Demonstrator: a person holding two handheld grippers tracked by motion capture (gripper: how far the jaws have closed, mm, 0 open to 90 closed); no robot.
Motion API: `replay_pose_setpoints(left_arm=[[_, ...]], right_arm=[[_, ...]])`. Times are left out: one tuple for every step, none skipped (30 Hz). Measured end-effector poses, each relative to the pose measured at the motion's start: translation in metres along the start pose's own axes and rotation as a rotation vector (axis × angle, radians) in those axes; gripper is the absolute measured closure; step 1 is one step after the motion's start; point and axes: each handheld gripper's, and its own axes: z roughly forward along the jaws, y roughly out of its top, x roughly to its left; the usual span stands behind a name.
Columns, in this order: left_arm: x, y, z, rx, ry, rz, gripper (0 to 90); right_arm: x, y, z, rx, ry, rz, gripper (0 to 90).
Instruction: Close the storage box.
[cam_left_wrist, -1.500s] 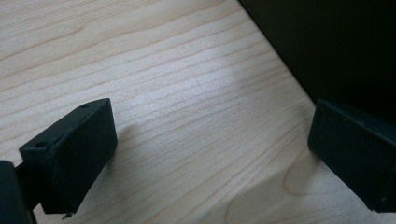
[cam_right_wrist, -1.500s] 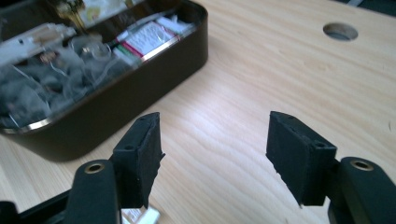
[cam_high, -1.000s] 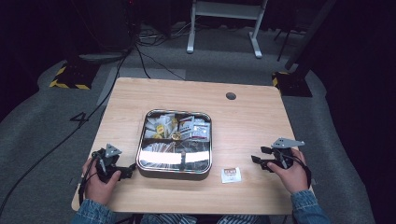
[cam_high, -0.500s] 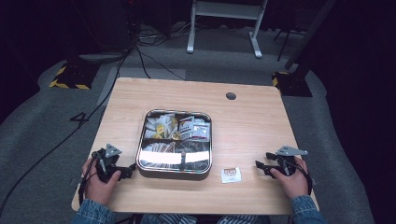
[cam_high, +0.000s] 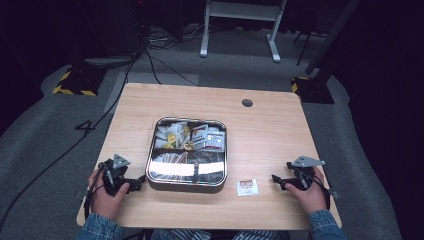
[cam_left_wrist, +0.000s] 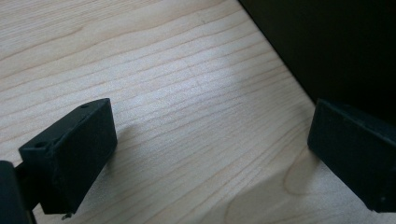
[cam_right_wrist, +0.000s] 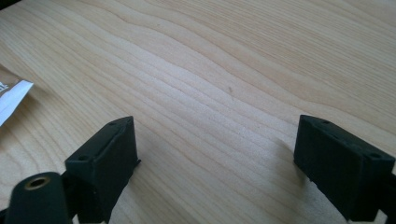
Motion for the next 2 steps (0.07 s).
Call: replay_pose_setpoints(left_arm=[[0.0,0.0,0.0,0.0,-0.001,0.0,1.6],[0.0,0.0,0.0,0.0,-0.001,0.0,1.6]], right_arm=[[0.0,0.0,0.0,0.0,0.0,0.0,13.6],[0.0,0.0,0.0,0.0,0.0,0.0,13.6]])
